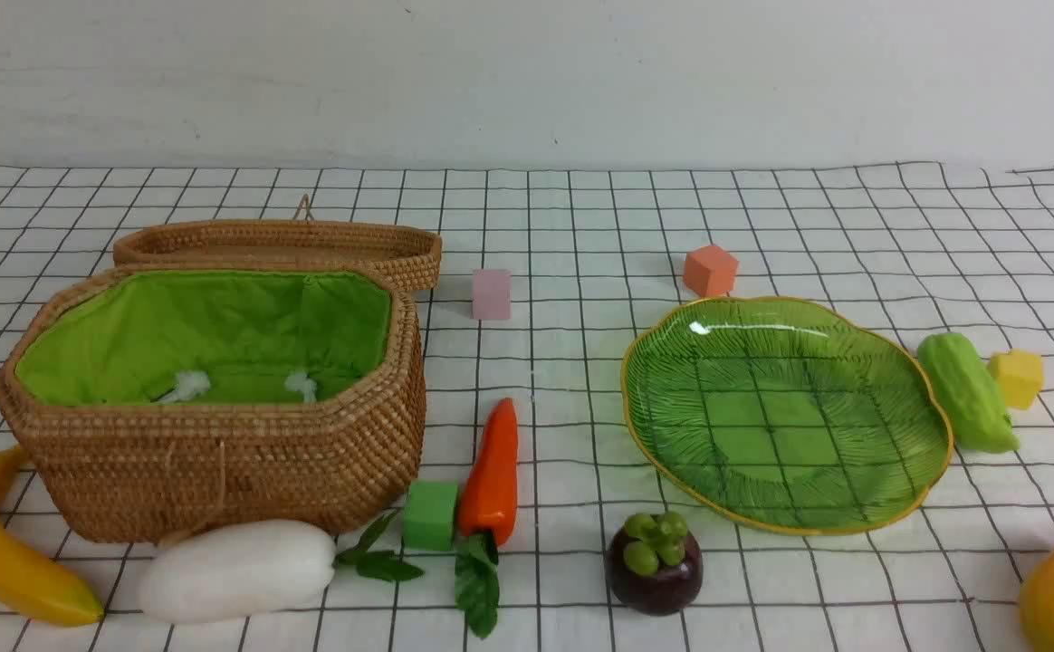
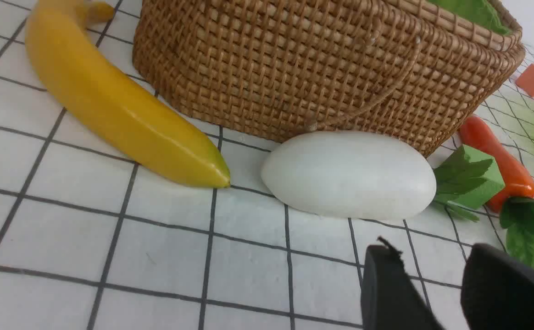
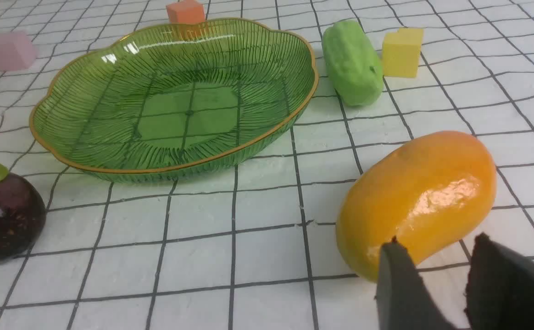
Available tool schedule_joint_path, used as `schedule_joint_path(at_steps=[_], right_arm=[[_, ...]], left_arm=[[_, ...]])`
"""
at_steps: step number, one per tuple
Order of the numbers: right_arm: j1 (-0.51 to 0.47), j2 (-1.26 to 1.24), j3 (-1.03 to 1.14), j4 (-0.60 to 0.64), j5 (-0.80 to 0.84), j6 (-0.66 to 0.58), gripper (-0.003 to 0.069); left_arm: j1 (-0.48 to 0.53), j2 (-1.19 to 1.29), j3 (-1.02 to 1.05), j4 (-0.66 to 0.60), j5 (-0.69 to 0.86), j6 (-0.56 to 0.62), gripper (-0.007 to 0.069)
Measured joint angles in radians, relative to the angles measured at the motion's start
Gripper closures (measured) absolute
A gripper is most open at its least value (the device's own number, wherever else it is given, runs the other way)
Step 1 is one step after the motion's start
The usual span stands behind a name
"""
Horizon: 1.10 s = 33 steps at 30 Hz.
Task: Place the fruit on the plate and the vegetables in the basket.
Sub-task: Use the left arm to grab a banana and put it into the right plate
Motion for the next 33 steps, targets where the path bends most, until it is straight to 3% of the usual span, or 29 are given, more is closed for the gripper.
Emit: schedule_joint_path(at_steps=[9,12,15,19,24,30,31,33], right_arm=[[0.0,0.0,0.0,0.0,0.0,0.0,0.0417],[0.0,0.0,0.0,0.0,0.0,0.0,0.0417],[0.0,0.0,0.0,0.0,0.0,0.0,0.0417],[0.0,0.0,0.0,0.0,0.0,0.0,0.0417],[0.0,0.0,0.0,0.0,0.0,0.0,0.0417],[0.0,0.0,0.0,0.0,0.0,0.0,0.0417],[0.0,0.0,0.0,0.0,0.0,0.0,0.0417],[0.0,0.0,0.0,0.0,0.0,0.0,0.0417]], left_arm=[[0.0,0.0,0.0,0.0,-0.001,0.0,0.0386],[0.0,0.0,0.0,-0.018,-0.076,-0.014,0.0386],[0.0,0.0,0.0,-0.108,-0.151,-0.063,0.0386],[0.0,0.0,0.0,-0.33,-0.303,-0.175,0.0386],[0.0,0.0,-0.003,-0.423,-0.403,-0.199,0.0403],[0.0,0.031,-0.148,-0.393,-0.228,-0.079,0.055],[0.0,0.086,-0.23,-0.364,-0.128,-0.018,0.0615],[0.0,0.149,-0.313,-0.339,-0.027,0.047,0.0638]])
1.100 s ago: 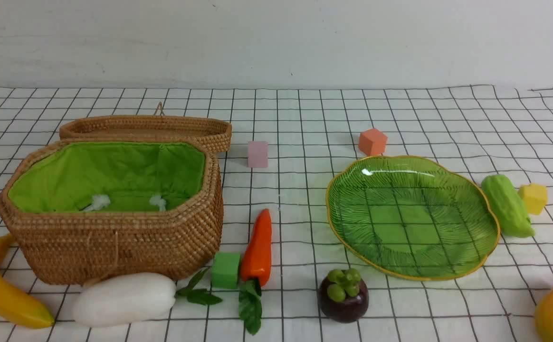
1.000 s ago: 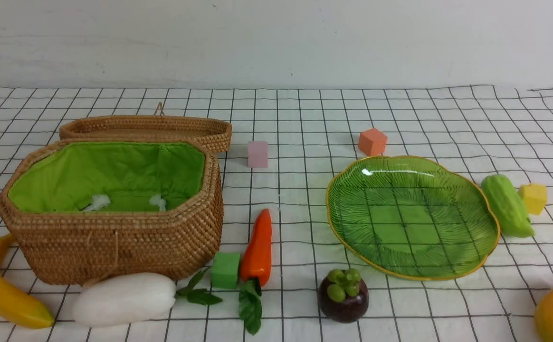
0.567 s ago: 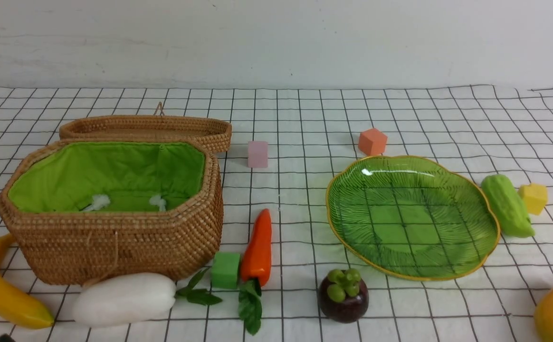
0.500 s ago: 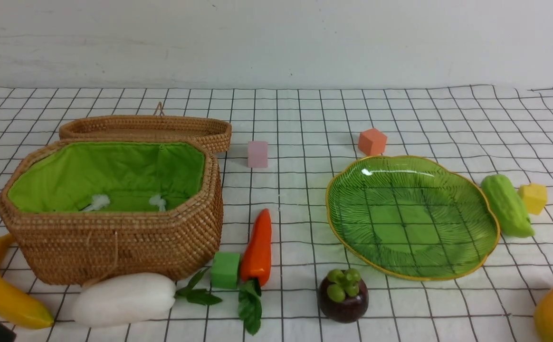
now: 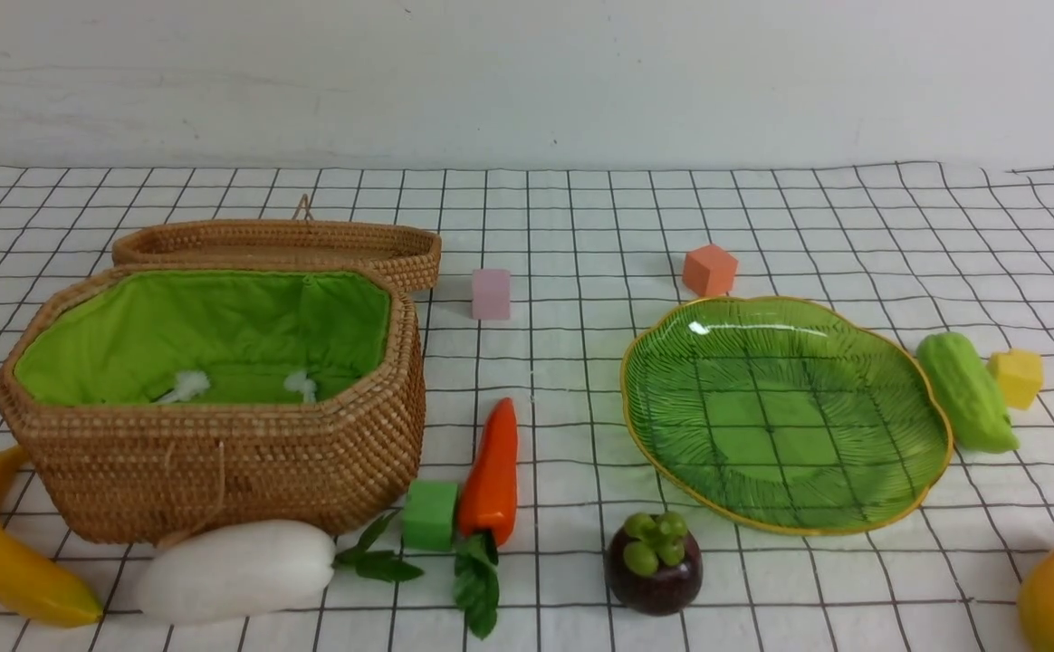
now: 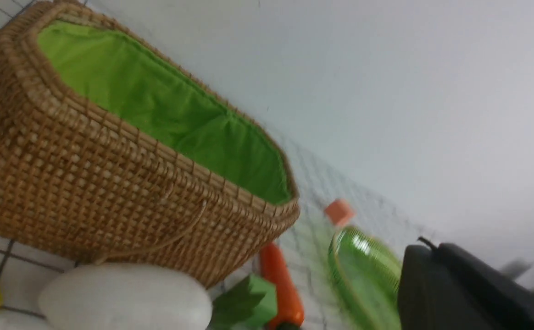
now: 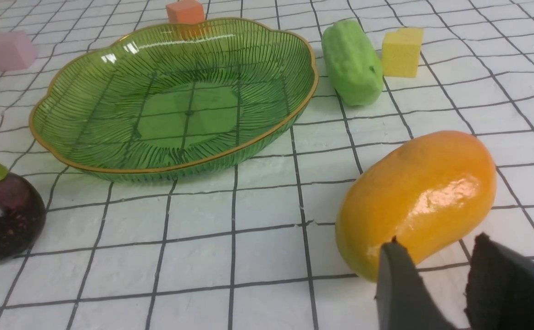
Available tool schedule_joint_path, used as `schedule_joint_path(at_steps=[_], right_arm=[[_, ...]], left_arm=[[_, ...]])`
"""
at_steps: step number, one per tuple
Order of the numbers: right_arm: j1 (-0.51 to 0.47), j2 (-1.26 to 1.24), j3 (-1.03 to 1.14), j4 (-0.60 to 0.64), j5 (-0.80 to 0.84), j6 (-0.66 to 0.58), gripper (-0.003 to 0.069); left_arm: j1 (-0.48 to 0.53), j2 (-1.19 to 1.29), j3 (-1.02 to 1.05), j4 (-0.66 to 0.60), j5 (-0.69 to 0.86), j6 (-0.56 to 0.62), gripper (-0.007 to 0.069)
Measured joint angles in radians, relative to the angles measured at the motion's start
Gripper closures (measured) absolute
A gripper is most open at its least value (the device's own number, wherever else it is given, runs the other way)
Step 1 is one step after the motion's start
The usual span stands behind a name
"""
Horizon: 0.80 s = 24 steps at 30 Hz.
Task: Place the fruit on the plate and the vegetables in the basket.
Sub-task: Use the left arm to grab a banana and put it into the right plate
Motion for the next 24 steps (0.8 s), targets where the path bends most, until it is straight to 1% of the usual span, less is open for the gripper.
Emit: schedule_joint_path(at_steps=[1,2,4,5,6,8,9,10,12,13,14,16,19,22,23,24], right_arm=[[0.0,0.0,0.0,0.0,0.0,0.0,0.0417],[0.0,0.0,0.0,0.0,0.0,0.0,0.0417],[0.0,0.0,0.0,0.0,0.0,0.0,0.0417],[0.0,0.0,0.0,-0.002,0.0,0.0,0.0417],[0.0,0.0,0.0,-0.005,0.0,0.0,0.0417],[0.0,0.0,0.0,-0.013,-0.006,0.006,0.0417],[0.0,0.0,0.001,0.006,-0.022,0.027,0.0417],[0.0,0.0,0.001,0.011,-0.026,0.032,0.0417],[0.0,0.0,0.008,0.097,-0.085,0.108,0.0417],[0.0,0.0,0.008,0.163,-0.127,0.153,0.0417],[0.0,0.0,0.008,0.173,-0.135,0.16,0.0417],[0.0,0.0,0.008,0.278,-0.22,0.233,0.0417],[0.0,0.0,0.008,0.368,-0.279,0.295,0.0421],[0.002,0.0,-0.016,0.431,-0.222,0.326,0.0438],[0.018,0.001,-0.087,0.457,-0.088,0.314,0.0463],[0.033,0.007,-0.134,0.461,-0.018,0.287,0.0476]], left_arm=[[0.0,0.017,-0.009,0.006,0.026,0.006,0.0638],[0.0,0.093,-0.082,0.03,0.115,0.049,0.0638],[0.0,0.189,-0.167,0.058,0.239,0.083,0.0638],[0.0,0.235,-0.206,0.074,0.297,0.092,0.0638],[0.0,0.235,-0.213,0.074,0.308,0.093,0.0638],[0.0,0.337,-0.283,0.122,0.417,0.101,0.0638],[0.0,0.372,-0.306,0.144,0.448,0.101,0.0638],[0.0,0.377,-0.312,0.147,0.452,0.101,0.0638],[0.0,0.419,-0.329,0.168,0.481,0.101,0.0638],[0.0,0.439,-0.333,0.172,0.493,0.101,0.0638],[0.0,0.441,-0.333,0.172,0.493,0.101,0.0638],[0.0,0.455,-0.334,0.172,0.5,0.101,0.0638],[0.0,0.465,-0.335,0.177,0.502,0.101,0.0638],[0.0,0.465,-0.335,0.185,0.502,0.101,0.0638],[0.0,0.467,-0.335,0.192,0.502,0.089,0.0638],[0.0,0.471,-0.336,0.2,0.502,0.076,0.0638]])
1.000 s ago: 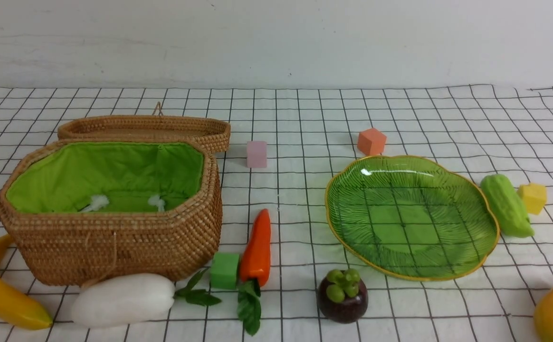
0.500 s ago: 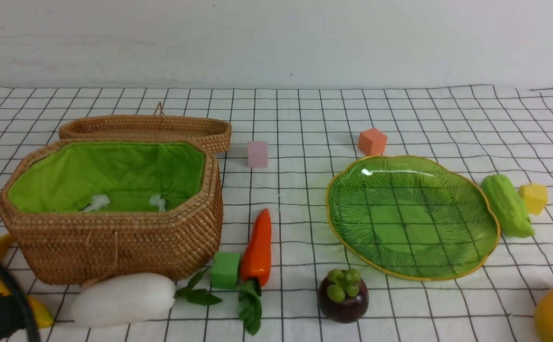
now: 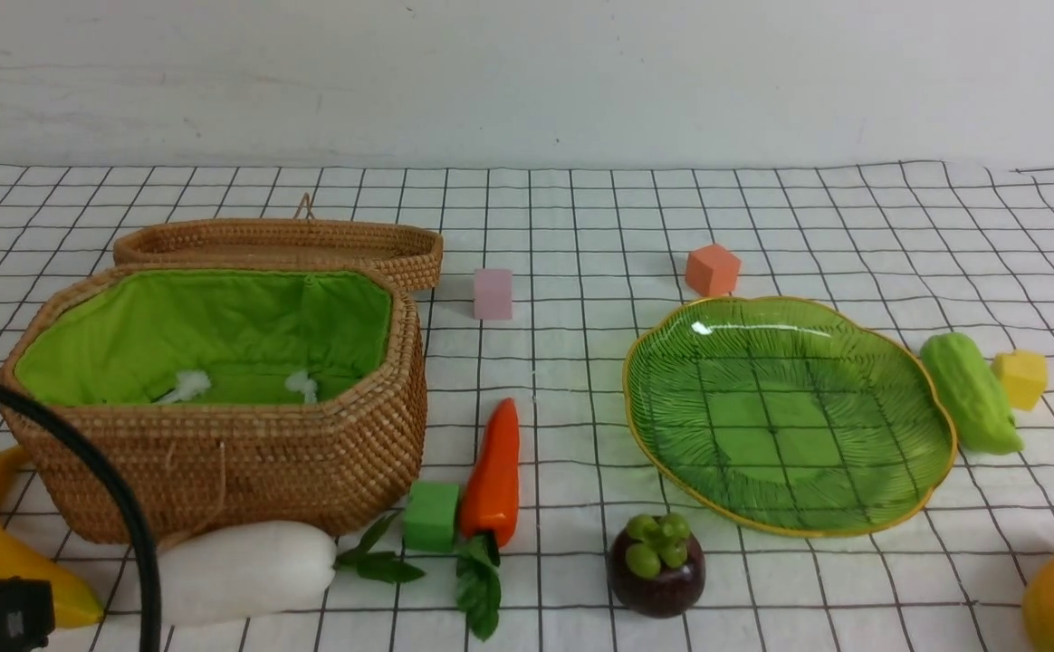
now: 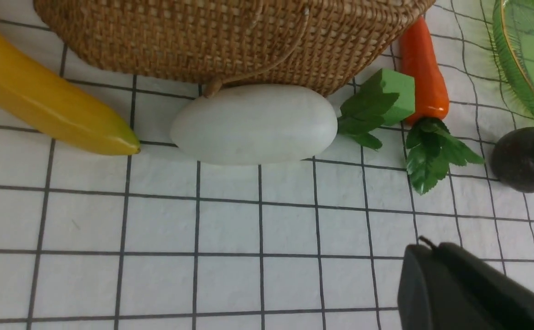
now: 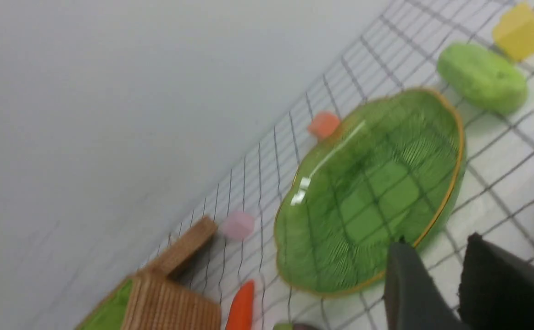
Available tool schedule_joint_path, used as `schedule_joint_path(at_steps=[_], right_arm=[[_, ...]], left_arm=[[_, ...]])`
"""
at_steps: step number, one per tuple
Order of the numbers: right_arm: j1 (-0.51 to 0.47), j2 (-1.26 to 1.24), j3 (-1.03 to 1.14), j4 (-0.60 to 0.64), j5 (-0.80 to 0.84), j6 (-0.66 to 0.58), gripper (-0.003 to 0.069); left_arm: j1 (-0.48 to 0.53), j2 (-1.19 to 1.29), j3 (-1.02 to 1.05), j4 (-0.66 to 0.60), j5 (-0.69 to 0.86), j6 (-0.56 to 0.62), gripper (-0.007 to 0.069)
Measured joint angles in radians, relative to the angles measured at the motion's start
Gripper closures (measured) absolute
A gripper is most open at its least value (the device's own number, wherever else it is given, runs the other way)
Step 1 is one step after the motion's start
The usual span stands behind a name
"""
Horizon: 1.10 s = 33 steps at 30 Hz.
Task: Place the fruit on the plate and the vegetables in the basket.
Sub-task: Use the left arm to grab a banana and put it into the right plate
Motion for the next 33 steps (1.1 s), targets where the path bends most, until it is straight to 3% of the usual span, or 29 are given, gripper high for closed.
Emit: schedule_joint_path(at_steps=[2,3,7,13,17,21,26,33], right_arm=[[0.024,0.018,-0.07,0.003,0.092,-0.051,0.0494],[0.081,0.073,-0.216,0.007,0.264,-0.171,0.0526],[0.19,0.25,-0.556,0.014,0.611,-0.432,0.0584],[0.27,0.425,-0.918,0.04,0.88,-0.636,0.0597],[0.281,0.456,-1.043,0.059,0.906,-0.712,0.0596],[0.282,0.453,-1.056,0.066,0.906,-0.73,0.0593],[0.342,0.435,-1.046,0.059,0.906,-0.733,0.0589],[0.382,0.435,-1.045,0.058,0.906,-0.733,0.0582]], left_arm=[[0.0,0.009,-0.002,0.011,0.001,-0.025,0.0638],[0.0,0.03,-0.01,0.038,0.012,-0.05,0.0638],[0.0,0.096,-0.045,0.113,0.03,-0.09,0.0638],[0.016,0.185,-0.089,0.286,0.034,-0.214,0.0638],[0.125,0.266,-0.089,0.37,0.049,-0.277,0.0638],[0.268,0.328,-0.089,0.336,0.022,-0.254,0.0638],[0.508,0.464,-0.09,0.077,-0.093,-0.069,0.0638],[0.574,0.665,-0.09,-0.045,-0.192,0.093,0.0602]])
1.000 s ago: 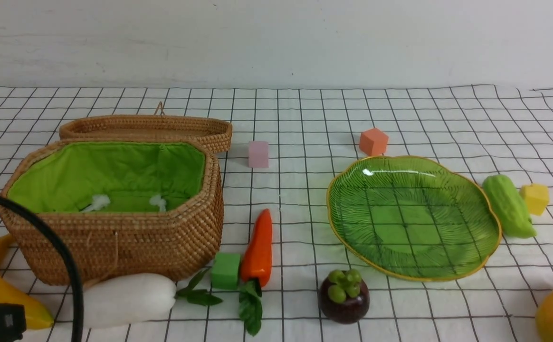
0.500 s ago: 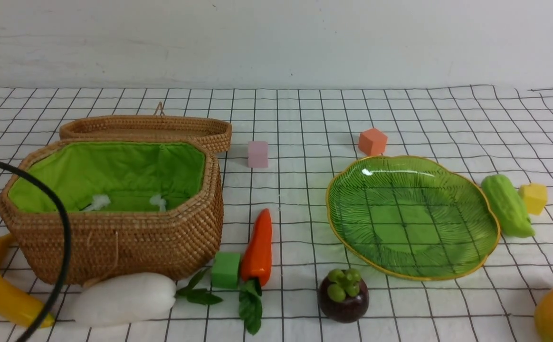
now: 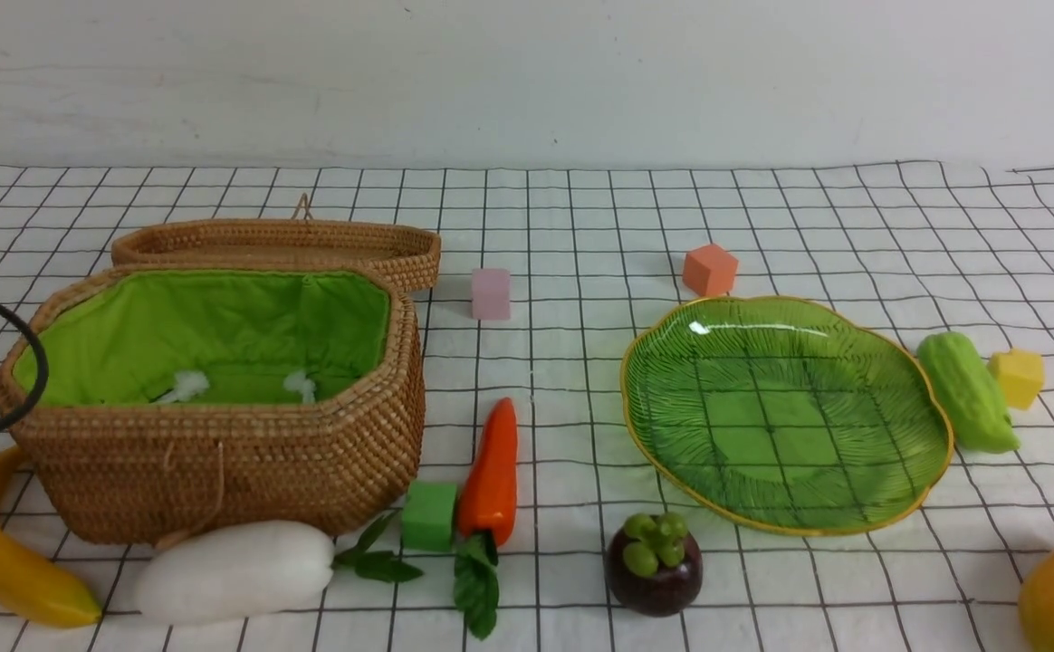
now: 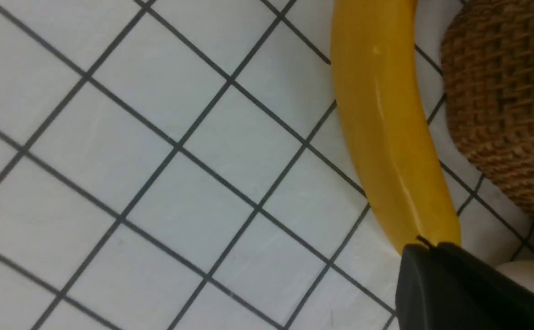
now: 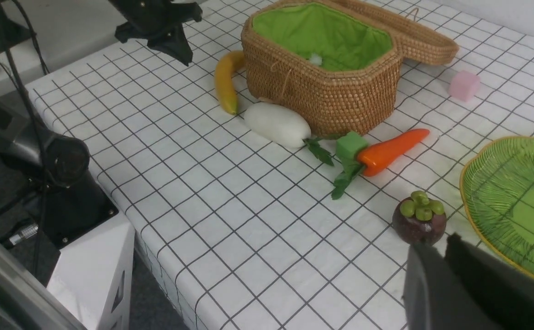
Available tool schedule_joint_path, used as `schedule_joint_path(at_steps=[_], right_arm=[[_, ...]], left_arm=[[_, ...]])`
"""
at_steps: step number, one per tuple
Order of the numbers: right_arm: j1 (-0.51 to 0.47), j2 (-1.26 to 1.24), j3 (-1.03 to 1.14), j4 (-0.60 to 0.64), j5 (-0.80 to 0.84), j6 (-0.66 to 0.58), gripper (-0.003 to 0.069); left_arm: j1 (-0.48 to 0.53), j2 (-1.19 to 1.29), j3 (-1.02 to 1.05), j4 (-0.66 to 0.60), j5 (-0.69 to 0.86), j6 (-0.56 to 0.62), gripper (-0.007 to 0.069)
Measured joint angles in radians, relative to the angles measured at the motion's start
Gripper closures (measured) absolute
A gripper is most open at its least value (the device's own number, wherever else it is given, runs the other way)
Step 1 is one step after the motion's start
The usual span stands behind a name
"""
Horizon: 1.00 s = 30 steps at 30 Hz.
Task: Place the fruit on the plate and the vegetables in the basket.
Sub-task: Use the left arm to grab a banana and put it into the right plate
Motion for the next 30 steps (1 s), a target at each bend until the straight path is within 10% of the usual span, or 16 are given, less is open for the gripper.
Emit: schedule_joint_path(at_steps=[13,30], right_arm=[[0.0,0.0,0.007,-0.003,0.0,-0.022,0.0574],[0.0,0.0,0.008,0.066,0.0,-0.022,0.0571]], left_arm=[[-0.002,0.228,-0.005,-0.096,-0.261,0.047,0.0191],[-0.052,0.321,-0.009,-0.167,-0.424,0.215,0.0214]])
